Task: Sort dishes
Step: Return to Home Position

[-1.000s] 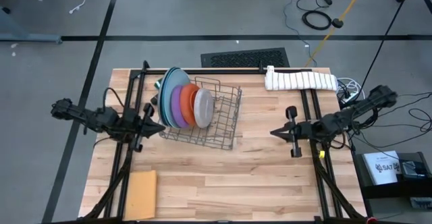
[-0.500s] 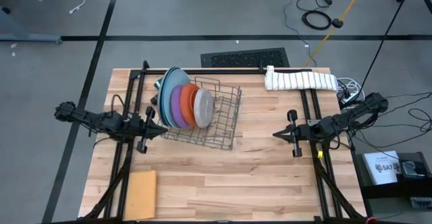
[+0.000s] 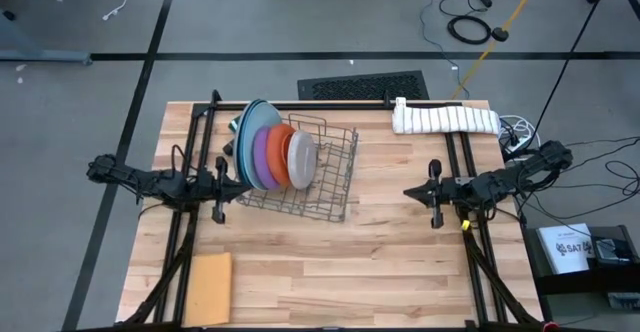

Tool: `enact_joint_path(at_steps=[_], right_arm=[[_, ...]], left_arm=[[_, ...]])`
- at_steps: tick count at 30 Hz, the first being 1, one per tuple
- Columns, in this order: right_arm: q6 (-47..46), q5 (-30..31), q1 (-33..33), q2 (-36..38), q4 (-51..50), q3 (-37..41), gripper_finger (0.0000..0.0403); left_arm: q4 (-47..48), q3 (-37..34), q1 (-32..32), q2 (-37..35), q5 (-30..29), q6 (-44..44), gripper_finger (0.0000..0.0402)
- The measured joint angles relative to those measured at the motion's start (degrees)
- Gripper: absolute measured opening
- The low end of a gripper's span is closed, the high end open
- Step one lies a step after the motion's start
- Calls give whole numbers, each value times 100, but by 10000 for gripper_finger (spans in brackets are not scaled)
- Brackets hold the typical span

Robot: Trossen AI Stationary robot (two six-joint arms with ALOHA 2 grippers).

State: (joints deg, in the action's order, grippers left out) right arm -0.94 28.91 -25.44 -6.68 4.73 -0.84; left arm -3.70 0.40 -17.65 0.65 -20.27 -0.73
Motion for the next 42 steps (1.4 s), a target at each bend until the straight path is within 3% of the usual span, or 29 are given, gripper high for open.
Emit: enact_joint_path(at_steps=[42], right_arm=[[54,-69,-6,-15,-24,-2,6]], left_arm=[[-5,-11,0,6,160,-36,2]])
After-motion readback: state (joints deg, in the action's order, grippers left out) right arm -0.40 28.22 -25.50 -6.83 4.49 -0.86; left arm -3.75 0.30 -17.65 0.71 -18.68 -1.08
